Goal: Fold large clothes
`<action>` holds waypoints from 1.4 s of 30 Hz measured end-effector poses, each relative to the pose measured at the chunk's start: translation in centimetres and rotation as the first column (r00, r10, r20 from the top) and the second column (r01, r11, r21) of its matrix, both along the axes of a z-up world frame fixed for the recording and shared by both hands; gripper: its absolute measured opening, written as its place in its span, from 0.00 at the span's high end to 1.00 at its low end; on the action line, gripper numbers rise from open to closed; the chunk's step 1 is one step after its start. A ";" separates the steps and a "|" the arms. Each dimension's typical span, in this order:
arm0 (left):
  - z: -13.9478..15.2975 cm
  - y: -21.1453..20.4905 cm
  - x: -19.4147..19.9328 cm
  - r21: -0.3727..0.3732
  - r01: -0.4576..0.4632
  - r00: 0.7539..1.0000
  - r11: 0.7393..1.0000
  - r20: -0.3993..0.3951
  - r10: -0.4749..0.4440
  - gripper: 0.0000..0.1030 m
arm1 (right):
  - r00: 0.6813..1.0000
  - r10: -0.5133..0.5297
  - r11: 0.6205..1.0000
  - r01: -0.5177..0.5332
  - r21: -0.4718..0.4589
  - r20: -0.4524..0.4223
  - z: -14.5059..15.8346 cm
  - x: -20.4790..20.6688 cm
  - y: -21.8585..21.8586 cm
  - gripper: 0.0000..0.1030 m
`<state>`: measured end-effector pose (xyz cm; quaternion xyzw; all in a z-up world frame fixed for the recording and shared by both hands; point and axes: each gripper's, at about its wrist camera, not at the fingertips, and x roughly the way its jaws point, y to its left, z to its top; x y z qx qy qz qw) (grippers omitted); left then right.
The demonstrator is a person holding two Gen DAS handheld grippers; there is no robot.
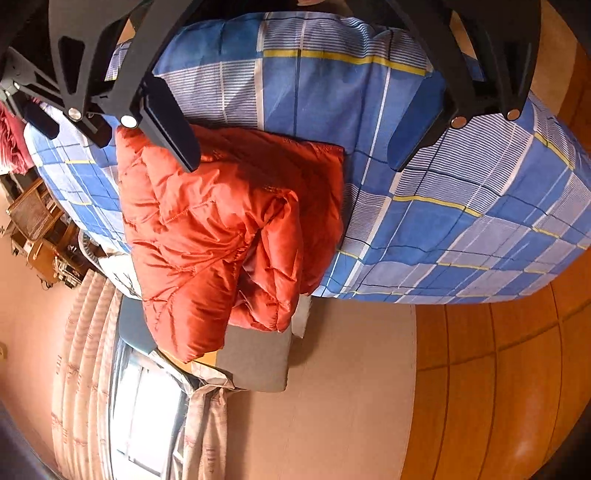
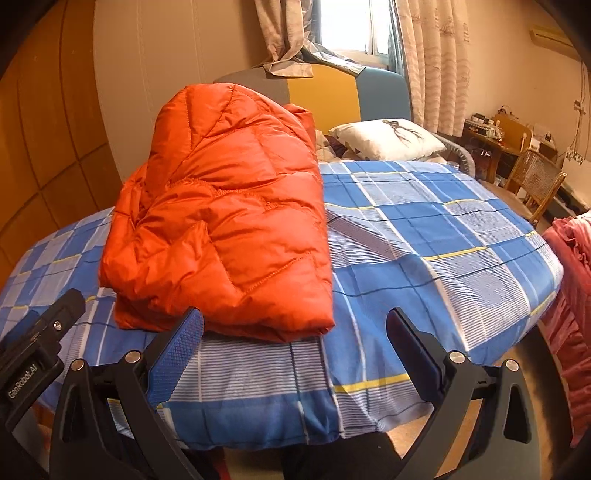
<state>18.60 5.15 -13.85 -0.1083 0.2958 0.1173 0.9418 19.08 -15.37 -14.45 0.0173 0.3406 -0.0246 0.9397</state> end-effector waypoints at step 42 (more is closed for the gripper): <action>1.0 -2.9 -1.3 0.079 0.017 1.000 0.997 -0.025 -0.015 0.02 | 0.999 0.008 1.000 -0.007 -0.021 0.049 0.9 -1.7 -0.7 0.03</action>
